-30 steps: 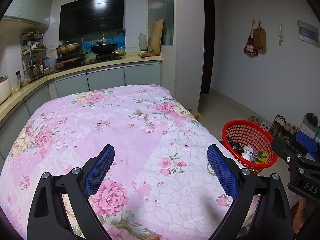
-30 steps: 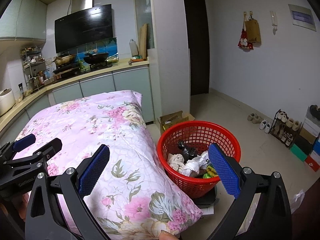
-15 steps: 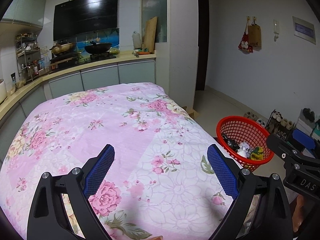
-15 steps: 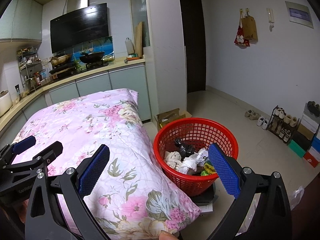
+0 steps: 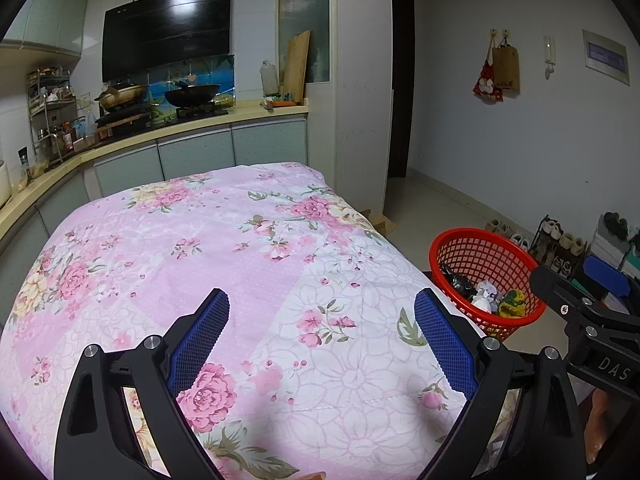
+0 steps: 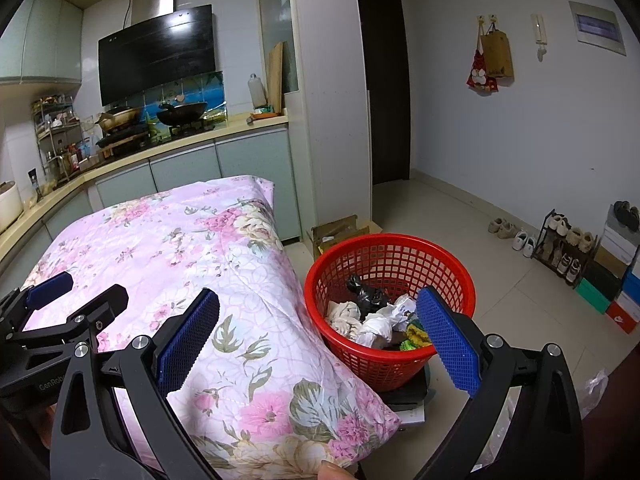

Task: Collect trash

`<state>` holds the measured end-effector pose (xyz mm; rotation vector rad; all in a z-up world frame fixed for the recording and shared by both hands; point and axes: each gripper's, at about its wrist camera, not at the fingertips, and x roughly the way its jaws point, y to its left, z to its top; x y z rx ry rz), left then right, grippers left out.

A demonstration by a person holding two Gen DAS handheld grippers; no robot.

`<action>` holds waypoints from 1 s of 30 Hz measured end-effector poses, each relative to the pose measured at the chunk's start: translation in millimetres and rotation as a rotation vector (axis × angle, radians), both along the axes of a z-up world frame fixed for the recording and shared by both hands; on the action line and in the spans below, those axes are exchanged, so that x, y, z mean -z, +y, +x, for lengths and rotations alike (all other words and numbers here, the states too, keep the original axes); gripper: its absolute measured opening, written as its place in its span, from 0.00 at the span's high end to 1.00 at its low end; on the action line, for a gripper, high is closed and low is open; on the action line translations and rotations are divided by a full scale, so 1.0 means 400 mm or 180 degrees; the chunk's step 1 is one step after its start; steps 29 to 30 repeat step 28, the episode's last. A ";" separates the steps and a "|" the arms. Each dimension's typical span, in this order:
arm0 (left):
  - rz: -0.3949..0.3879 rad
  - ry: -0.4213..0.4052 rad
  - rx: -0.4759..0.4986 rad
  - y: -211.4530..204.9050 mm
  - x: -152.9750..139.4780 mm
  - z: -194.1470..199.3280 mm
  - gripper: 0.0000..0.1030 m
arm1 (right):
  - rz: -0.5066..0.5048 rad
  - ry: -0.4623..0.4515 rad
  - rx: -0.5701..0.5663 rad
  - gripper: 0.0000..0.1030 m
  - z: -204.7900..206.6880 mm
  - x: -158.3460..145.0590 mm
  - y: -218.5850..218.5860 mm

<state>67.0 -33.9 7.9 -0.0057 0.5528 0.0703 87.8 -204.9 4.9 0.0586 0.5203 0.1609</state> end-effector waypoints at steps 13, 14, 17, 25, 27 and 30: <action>-0.0027 0.0003 0.0053 -0.001 0.006 0.000 0.12 | -0.0002 0.0012 0.0004 0.07 0.002 0.000 -0.004; -0.0033 -0.0009 0.0053 0.000 0.005 -0.004 0.12 | -0.0002 0.0019 0.0009 0.07 0.002 0.006 -0.005; -0.0032 -0.0044 0.0053 0.004 0.001 -0.010 0.12 | -0.0001 0.0035 0.0016 0.07 0.002 0.014 -0.009; -0.0134 0.0005 0.0020 0.027 -0.010 -0.014 0.12 | -0.0019 0.0055 -0.0011 0.07 -0.001 0.028 -0.004; -0.0148 0.0022 -0.0005 0.034 -0.011 -0.016 0.12 | -0.0022 0.0060 -0.0026 0.07 -0.004 0.030 0.001; -0.0158 0.0035 -0.0024 0.039 -0.012 -0.018 0.12 | -0.0023 0.0064 -0.0036 0.07 -0.004 0.030 0.006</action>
